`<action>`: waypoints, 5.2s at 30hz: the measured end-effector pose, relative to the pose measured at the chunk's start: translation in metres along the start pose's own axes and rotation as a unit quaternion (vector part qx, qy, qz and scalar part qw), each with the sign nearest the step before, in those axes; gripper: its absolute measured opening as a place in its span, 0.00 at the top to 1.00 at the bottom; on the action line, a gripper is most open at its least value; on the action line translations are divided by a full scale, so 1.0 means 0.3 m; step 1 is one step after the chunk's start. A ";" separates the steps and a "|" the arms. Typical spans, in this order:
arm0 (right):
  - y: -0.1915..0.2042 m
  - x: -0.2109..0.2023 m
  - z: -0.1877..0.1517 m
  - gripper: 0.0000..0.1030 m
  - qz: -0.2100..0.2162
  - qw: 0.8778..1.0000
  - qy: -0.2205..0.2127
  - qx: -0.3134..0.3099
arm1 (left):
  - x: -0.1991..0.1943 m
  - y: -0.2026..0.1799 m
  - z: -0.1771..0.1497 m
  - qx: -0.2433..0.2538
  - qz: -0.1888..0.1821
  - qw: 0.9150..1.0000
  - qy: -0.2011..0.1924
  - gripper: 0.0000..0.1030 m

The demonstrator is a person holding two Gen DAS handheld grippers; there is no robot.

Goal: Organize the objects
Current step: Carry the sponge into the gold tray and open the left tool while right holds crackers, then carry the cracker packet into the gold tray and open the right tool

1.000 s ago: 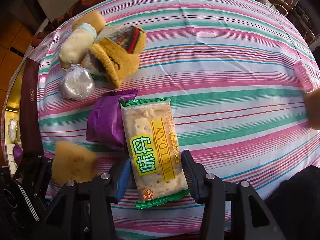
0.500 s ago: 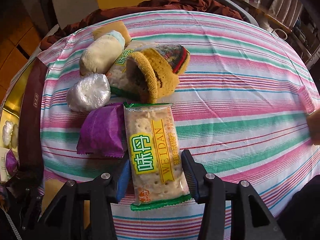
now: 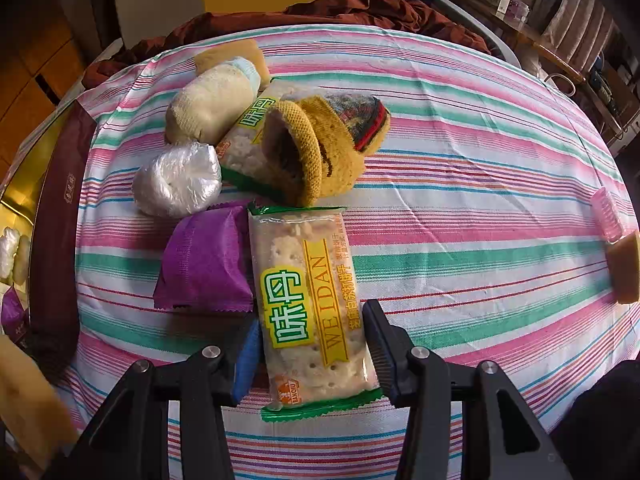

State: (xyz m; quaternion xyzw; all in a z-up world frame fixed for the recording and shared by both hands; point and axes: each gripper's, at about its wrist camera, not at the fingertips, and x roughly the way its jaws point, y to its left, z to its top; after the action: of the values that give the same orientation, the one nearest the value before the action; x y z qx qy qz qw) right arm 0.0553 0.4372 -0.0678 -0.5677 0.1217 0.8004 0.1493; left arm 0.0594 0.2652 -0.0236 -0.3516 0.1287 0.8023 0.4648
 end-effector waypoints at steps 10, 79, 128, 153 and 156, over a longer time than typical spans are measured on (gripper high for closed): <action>0.009 0.001 -0.001 0.52 -0.005 1.000 0.000 -0.005 | -0.125 0.133 0.032 -0.050 0.032 0.998 -0.032 0.47; 0.096 0.001 -0.062 0.52 -0.012 1.000 0.003 -0.023 | -0.344 0.517 -0.076 -0.179 0.207 0.960 -0.049 0.16; 0.850 -0.134 0.013 0.53 0.143 0.967 -0.054 -0.205 | -0.463 0.616 -0.225 -0.232 0.224 0.945 -0.052 0.16; 0.879 -0.007 -0.032 0.52 0.108 0.967 -0.012 -0.229 | -0.452 0.645 -0.242 -0.244 0.229 0.941 -0.043 0.16; 0.888 -0.013 -0.038 0.49 0.111 0.966 -0.013 -0.231 | -0.448 0.644 -0.243 -0.243 0.231 0.941 -0.040 0.16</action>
State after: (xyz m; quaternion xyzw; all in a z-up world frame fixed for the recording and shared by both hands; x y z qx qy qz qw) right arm -0.0339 0.1860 -0.0610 -0.5594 -0.0062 0.8255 -0.0742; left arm -0.0266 0.0350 -0.0075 -0.3821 -0.0110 0.9080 0.1717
